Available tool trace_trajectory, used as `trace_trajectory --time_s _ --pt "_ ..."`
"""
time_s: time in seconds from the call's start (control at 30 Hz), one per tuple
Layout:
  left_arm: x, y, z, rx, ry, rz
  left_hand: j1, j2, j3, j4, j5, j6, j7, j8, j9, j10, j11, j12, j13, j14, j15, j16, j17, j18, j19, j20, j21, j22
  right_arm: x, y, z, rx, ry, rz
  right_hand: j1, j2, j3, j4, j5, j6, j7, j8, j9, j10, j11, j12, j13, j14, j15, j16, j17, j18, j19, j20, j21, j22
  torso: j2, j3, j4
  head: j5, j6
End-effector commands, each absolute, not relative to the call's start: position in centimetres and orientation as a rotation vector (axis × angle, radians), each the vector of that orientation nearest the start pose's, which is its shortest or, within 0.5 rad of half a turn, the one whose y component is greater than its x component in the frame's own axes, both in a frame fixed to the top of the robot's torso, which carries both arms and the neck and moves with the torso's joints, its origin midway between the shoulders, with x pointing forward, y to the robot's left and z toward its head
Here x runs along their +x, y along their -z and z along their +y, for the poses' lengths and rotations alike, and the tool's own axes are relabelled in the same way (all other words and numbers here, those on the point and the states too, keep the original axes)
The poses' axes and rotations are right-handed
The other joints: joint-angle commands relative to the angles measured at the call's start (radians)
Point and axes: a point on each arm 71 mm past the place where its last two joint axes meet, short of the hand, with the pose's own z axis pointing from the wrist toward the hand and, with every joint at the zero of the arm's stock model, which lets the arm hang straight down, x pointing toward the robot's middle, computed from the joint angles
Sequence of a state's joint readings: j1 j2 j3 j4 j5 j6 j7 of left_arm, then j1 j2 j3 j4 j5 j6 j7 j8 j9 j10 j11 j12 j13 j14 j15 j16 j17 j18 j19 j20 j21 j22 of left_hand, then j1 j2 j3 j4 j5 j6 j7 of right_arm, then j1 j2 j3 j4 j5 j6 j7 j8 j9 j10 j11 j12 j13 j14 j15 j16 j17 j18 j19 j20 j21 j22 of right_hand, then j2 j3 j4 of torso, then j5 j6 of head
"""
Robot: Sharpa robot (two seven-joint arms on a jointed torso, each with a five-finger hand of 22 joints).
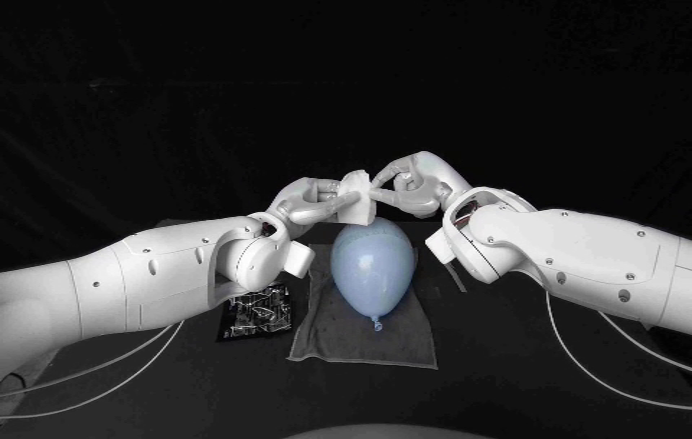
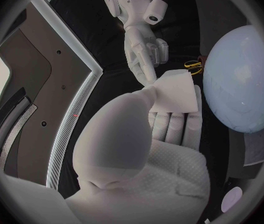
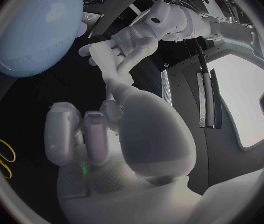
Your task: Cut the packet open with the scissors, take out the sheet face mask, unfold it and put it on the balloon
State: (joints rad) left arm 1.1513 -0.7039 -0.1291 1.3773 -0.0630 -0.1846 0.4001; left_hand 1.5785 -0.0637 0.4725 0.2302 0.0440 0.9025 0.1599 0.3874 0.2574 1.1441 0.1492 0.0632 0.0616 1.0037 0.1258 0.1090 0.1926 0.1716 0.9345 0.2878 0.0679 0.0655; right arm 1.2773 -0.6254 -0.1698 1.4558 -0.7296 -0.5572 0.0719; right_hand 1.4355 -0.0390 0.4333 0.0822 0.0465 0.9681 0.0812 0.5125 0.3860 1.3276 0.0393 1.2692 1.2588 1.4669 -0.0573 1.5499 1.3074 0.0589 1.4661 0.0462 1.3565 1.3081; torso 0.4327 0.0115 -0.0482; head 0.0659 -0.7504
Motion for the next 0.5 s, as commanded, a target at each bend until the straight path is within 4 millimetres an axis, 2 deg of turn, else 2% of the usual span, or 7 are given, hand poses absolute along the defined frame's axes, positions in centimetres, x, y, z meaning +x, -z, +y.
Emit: trace_trajectory --time_s 0.03,0.13,0.23,0.5 --pt "48.72 23.92 17.06 -1.051 1.615 1.619 -0.023 -0.028 -0.012 0.000 0.004 -0.026 0.023 -0.018 -0.009 -0.035 0.006 -0.006 -0.002 -0.001 0.010 -0.008 0.002 0.005 -0.006 0.003 -0.005 -0.001 49.43 18.47 -12.42 0.398 -1.045 1.576 -0.011 -0.007 0.012 -0.003 0.003 -0.004 -0.007 0.010 0.033 0.048 -0.042 0.002 -0.002 0.096 -0.009 0.004 0.236 -0.017 0.045 -0.006 0.005 0.206 0.000 0.0003 -0.0002 0.002 0.001" --pt "48.66 23.90 17.16 -1.049 1.616 1.621 -0.045 -0.059 -0.028 0.006 0.004 -0.044 0.032 -0.031 -0.015 -0.059 0.014 -0.004 -0.001 -0.005 0.015 -0.010 0.003 0.001 -0.014 0.004 -0.006 -0.002 49.49 18.39 -12.57 0.387 -1.029 1.563 -0.014 -0.008 0.018 -0.006 0.002 -0.005 -0.007 0.013 0.034 0.049 -0.042 0.002 -0.001 0.097 -0.009 0.005 0.236 -0.017 0.046 -0.006 0.007 0.207 0.000 0.0002 -0.0008 0.002 0.001" --pt "48.64 23.89 17.29 -1.048 1.612 1.620 -0.065 -0.078 -0.044 0.014 0.004 -0.055 0.037 -0.041 -0.020 -0.070 0.017 -0.002 0.000 -0.008 0.017 -0.012 0.004 -0.003 -0.024 0.004 -0.007 -0.003 49.52 18.31 -12.61 0.366 -1.019 1.553 -0.016 -0.009 0.020 -0.007 0.002 -0.005 -0.007 0.014 0.034 0.048 -0.042 0.001 -0.002 0.097 -0.009 0.005 0.237 -0.017 0.047 -0.006 0.010 0.207 0.001 0.0004 -0.0008 0.003 0.001" --pt "48.66 23.86 18.03 -1.047 1.582 1.605 -0.088 -0.098 -0.074 0.023 0.004 -0.072 0.044 -0.062 -0.032 -0.097 0.027 -0.001 0.001 -0.042 0.029 -0.032 -0.001 -0.021 -0.059 0.005 -0.008 -0.003 49.51 18.03 -12.38 0.247 -0.993 1.536 -0.022 -0.014 0.027 -0.011 0.002 -0.006 -0.008 0.018 0.035 0.052 -0.042 0.004 0.002 0.098 -0.010 0.007 0.241 -0.019 0.049 -0.007 0.018 0.210 0.001 -0.0005 -0.0007 -0.003 0.001"
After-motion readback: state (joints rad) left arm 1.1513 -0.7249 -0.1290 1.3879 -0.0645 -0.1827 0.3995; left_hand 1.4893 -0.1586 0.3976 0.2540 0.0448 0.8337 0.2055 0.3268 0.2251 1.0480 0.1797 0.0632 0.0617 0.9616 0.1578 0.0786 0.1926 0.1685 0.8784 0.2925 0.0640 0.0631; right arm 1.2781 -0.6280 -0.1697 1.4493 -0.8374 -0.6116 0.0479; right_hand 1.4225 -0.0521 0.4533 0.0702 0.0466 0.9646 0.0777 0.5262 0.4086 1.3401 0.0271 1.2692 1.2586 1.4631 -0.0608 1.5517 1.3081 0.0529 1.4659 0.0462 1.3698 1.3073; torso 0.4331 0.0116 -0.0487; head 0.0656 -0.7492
